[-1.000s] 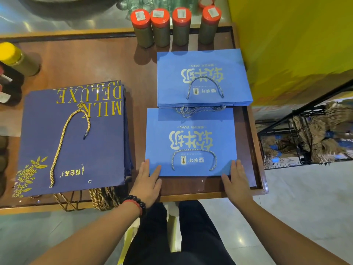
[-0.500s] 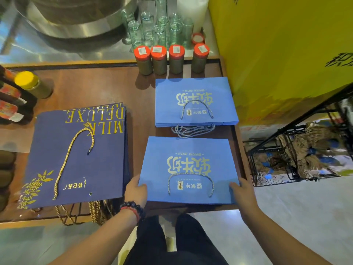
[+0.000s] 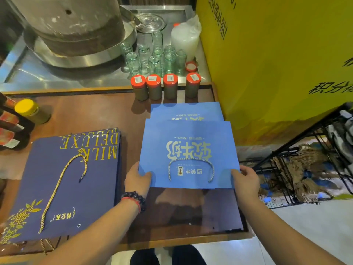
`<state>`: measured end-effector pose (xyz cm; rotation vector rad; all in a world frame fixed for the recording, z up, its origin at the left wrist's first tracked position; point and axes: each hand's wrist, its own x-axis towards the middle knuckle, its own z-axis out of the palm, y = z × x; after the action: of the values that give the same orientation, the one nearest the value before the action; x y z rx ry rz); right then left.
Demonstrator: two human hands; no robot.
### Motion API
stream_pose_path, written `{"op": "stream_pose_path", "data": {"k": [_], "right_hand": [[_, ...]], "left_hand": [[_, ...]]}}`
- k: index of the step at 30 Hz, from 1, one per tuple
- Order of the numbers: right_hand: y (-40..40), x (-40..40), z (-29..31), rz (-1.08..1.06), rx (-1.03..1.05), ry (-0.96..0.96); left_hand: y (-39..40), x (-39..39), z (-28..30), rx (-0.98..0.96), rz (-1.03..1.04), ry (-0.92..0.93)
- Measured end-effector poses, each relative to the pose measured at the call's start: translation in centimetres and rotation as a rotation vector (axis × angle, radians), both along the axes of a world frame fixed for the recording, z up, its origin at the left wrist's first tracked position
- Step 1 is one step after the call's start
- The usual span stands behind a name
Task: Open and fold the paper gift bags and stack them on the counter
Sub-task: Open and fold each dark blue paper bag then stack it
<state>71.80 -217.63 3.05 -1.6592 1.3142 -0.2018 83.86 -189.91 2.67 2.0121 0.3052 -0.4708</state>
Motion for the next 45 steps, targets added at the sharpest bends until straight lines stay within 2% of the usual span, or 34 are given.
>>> {"op": "stream_pose_path", "data": {"k": [7, 12, 18, 23, 26, 28, 30, 32, 36, 40, 45], "right_hand": [[-4.0, 6.7, -2.2, 0.131, -0.057, 0.027], [-6.7, 10.1, -5.8, 0.24, -0.051, 0.093], [-7.6, 12.7, -6.4, 0.379, -0.051, 0.094], [-8.2, 13.1, -7.4, 0.403, -0.059, 0.114], [-7.8, 12.8, -6.4, 0.45, -0.141, 0.209], [-7.4, 12.4, -5.5, 0.505, -0.336, 0.324], [-5.7, 12.3, -4.3, 0.626, -0.55, 0.371], [-2.7, 12.5, -2.8, 0.791, -0.676, 0.362], [5.5, 13.5, -0.3, 1.068, -0.722, 0.282], [14.1, 14.7, 1.2, 1.257, -0.772, 0.155], [23.3, 15.3, 1.2, 1.403, -0.763, 0.273]], "left_hand": [[-3.8, 6.1, -2.1, 0.028, -0.081, 0.108], [-5.6, 9.3, -3.6, 0.129, -0.1, 0.155], [-6.0, 12.6, -7.2, 0.211, -0.163, 0.231], [-6.8, 12.9, -7.0, 0.269, -0.193, 0.208], [-6.8, 12.5, -6.5, 0.32, -0.229, 0.166], [-6.4, 12.2, -6.3, 0.366, -0.272, 0.103], [-5.5, 11.4, -5.8, 0.404, -0.355, 0.009], [-4.4, 10.2, -4.9, 0.433, -0.471, -0.076], [-1.2, 9.1, -2.4, 0.563, -0.649, -0.158], [5.2, 9.9, -0.4, 0.626, -0.595, -0.159], [16.5, 9.4, 0.2, 0.747, -0.524, -0.203]]}}
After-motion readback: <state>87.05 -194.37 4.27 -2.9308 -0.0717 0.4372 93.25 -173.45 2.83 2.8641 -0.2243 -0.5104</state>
